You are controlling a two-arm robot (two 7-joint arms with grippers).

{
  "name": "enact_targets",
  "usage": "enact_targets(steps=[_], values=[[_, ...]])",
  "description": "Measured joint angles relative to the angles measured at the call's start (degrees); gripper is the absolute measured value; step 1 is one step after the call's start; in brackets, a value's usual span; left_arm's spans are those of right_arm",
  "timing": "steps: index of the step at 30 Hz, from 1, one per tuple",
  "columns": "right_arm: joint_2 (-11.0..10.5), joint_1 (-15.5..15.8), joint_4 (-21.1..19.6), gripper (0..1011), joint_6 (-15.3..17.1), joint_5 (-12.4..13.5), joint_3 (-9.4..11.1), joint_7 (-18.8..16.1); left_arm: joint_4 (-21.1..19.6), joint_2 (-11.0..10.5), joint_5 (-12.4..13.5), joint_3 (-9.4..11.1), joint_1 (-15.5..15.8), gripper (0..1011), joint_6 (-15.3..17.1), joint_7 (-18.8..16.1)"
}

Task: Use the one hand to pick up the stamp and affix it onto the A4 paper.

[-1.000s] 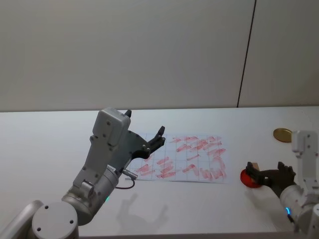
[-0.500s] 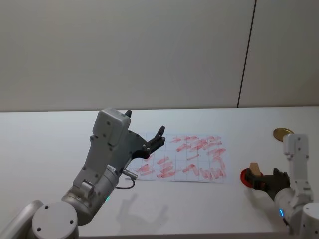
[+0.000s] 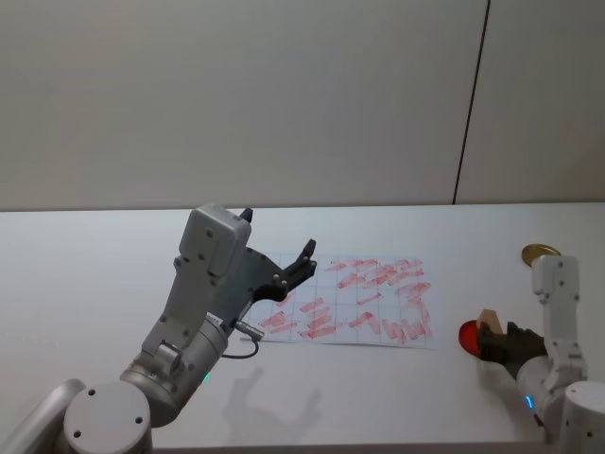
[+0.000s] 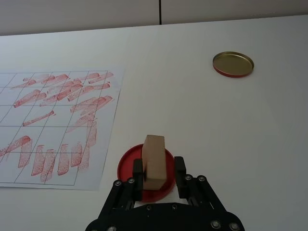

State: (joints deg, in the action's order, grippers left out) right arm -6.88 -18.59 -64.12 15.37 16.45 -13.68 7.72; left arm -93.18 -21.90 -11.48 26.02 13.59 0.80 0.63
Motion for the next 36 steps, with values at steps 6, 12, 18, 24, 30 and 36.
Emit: enact_targets(steps=[6, 12, 18, 24, 30, 36], values=[[0.57, -1.09, 1.66, 242, -0.21, -0.3, -0.04, 0.01, 0.0, 0.0, 0.0, 0.0, 0.0, 993, 0.0, 0.0], [0.94, -1.83, 2.85, 232, -0.28, -0.46, -0.07, -0.08, 0.0, 0.0, 0.0, 0.0, 0.0, 993, 0.0, 0.0], [1.26, -2.39, 3.72, 232, -0.29, -0.64, -0.08, -0.14, 0.0, 0.0, 0.0, 0.0, 0.0, 993, 0.0, 0.0], [1.42, -2.53, 3.68, 232, -0.18, -0.85, -0.06, -0.19, 0.0, 0.0, 0.0, 0.0, 0.0, 993, 0.0, 0.0], [1.39, -2.04, 1.11, 233, -0.06, -1.11, -0.05, -0.46, 0.0, 0.0, 0.0, 0.0, 0.0, 993, 0.0, 0.0], [1.12, -0.76, -4.71, 232, 0.95, -1.62, -0.31, -1.4, 0.0, 0.0, 0.0, 0.0, 0.0, 993, 0.0, 0.0]])
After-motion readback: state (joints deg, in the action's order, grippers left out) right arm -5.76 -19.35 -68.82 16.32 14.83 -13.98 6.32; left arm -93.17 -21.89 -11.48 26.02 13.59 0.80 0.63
